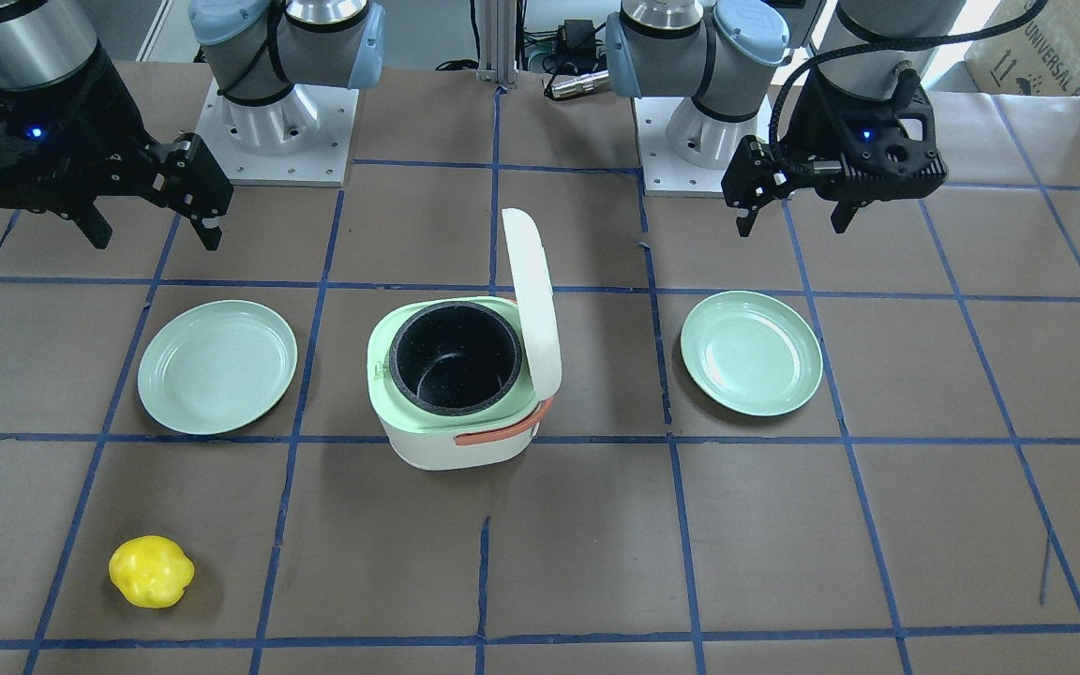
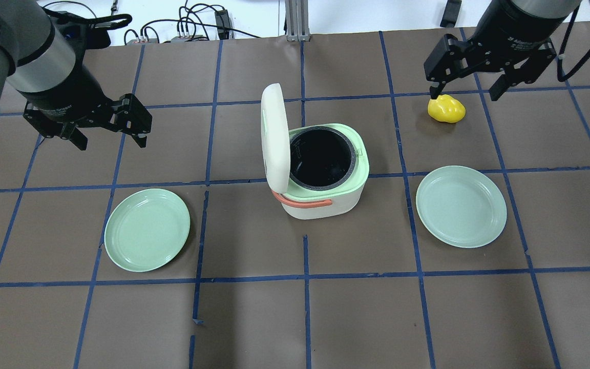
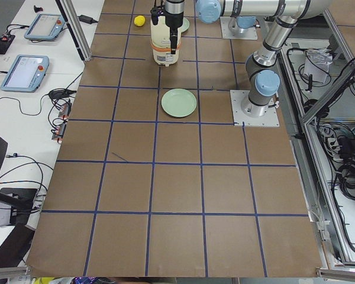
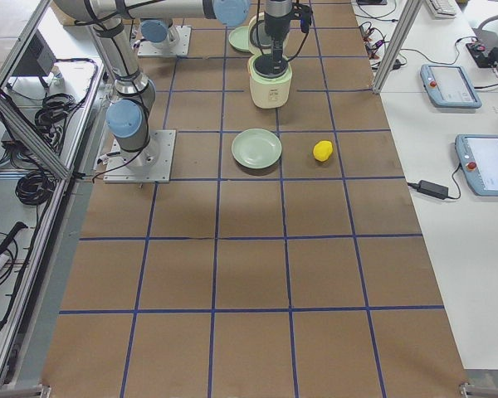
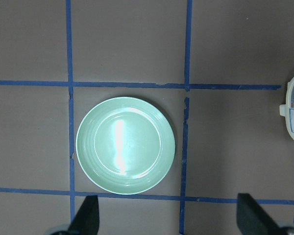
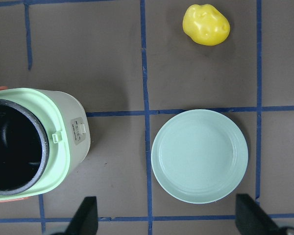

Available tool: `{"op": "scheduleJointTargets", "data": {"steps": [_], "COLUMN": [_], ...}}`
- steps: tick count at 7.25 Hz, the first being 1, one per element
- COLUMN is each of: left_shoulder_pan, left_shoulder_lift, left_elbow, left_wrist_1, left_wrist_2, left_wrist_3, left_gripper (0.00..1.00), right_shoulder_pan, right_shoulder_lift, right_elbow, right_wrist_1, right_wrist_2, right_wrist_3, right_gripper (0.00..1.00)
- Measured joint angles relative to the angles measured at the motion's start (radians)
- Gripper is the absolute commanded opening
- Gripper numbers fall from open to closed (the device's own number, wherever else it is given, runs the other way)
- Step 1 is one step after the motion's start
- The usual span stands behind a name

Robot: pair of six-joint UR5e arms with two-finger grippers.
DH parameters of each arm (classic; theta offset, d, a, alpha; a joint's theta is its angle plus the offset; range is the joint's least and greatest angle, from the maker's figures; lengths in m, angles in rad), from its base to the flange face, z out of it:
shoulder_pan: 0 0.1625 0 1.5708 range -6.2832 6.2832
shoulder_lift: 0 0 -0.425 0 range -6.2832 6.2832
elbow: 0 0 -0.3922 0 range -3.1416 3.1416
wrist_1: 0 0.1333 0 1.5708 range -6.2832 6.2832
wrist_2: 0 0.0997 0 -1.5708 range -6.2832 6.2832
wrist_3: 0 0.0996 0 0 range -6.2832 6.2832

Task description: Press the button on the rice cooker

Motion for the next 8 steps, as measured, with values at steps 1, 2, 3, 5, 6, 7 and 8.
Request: {"op": "scheduleJointTargets", "data": {"steps": [1,2,3,5,6,7,8], "left_shoulder_pan": [0.000,0.000,0.000,0.000,0.000,0.000,0.000], "left_shoulder_lift": [0.000,0.000,0.000,0.000,0.000,0.000,0.000], "left_elbow": [0.000,0.000,0.000,0.000,0.000,0.000,0.000], "left_wrist_1": [0.000,0.000,0.000,0.000,-0.001,-0.001,0.000], "left_wrist_2": [0.000,0.000,0.000,0.000,0.000,0.000,0.000], "left_wrist_3": [0.000,0.000,0.000,0.001,0.001,0.000,0.000], "left_gripper": [1.00,1.00,1.00,1.00,1.00,1.00,1.00], "right_shoulder_pan": [0.000,0.001,0.002,0.002,0.002,0.002,0.002], "right_shoulder_lift": [0.000,0.000,0.001,0.005,0.009,0.011,0.013], "right_elbow": [0.001,0.004,0.006,0.009,0.010,0.010,0.009], "right_wrist_1": [-0.003,-0.005,-0.008,-0.012,-0.013,-0.014,-0.017], "right_wrist_2": [0.033,0.050,0.058,0.047,0.036,0.024,0.016], "right_wrist_3": [0.002,0.004,0.003,-0.004,-0.019,-0.038,-0.056], "right_gripper": [1.00,0.99,0.98,0.98,0.98,0.97,0.97]}}
